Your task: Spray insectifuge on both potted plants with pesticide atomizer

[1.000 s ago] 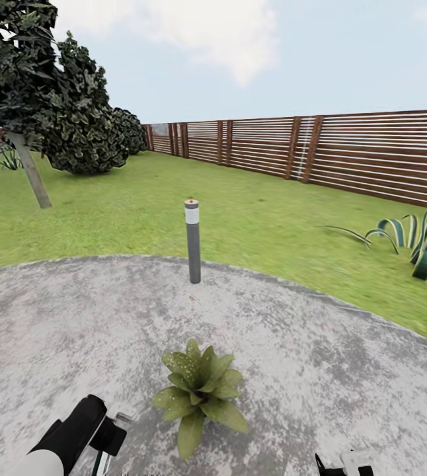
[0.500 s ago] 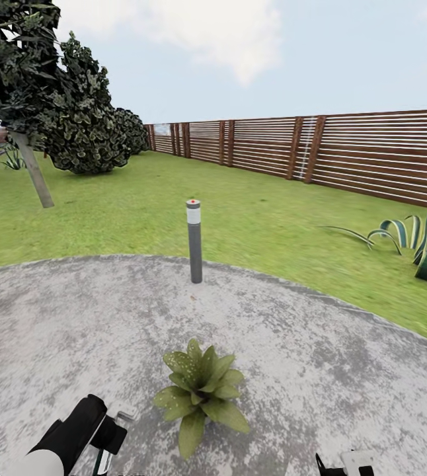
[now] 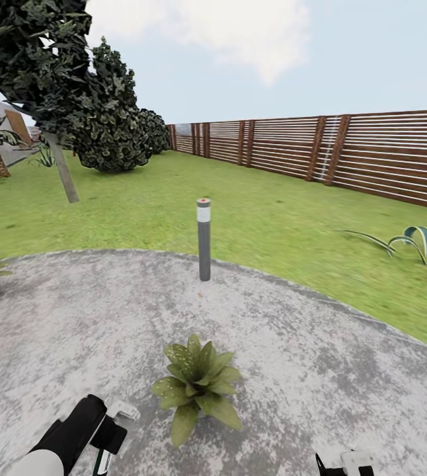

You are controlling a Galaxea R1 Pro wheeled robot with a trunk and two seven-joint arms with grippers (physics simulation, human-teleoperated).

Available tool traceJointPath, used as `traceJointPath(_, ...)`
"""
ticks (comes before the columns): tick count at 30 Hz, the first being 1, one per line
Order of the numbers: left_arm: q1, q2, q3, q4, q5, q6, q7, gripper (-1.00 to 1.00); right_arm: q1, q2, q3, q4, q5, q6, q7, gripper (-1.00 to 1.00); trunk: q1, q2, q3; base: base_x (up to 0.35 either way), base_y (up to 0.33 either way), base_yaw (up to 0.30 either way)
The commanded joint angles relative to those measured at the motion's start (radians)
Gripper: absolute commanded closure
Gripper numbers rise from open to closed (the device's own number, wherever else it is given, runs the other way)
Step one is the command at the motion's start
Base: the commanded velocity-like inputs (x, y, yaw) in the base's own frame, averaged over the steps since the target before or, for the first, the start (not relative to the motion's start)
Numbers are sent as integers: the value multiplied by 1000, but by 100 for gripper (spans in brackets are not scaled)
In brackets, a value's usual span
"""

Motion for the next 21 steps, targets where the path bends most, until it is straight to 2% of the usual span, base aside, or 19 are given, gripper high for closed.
traceJointPath(1, 0, 0, 0, -2, -10, 3, -9, 100, -1, 0, -9, 0, 2, -3, 7, -100, 0, 0, -1, 0, -273, 2)
traceJointPath(8, 0, 0, 0, -2, -10, 4, -9, 100, -1, 0, -8, 2, 3, -3, 7, -100, 0, 0, -1, -5, -272, 202)
traceJointPath(16, 0, 0, 0, -2, -10, 4, -9, 100, -1, 0, -8, 2, 4, -3, 7, -100, 0, 0, -1, -203, -211, 273)
traceJointPath(21, 0, 0, 1, -2, -10, 4, -7, 100, -1, 0, -8, 2, 3, -3, 7, -100, 0, 0, -1, -60, -45, 26)
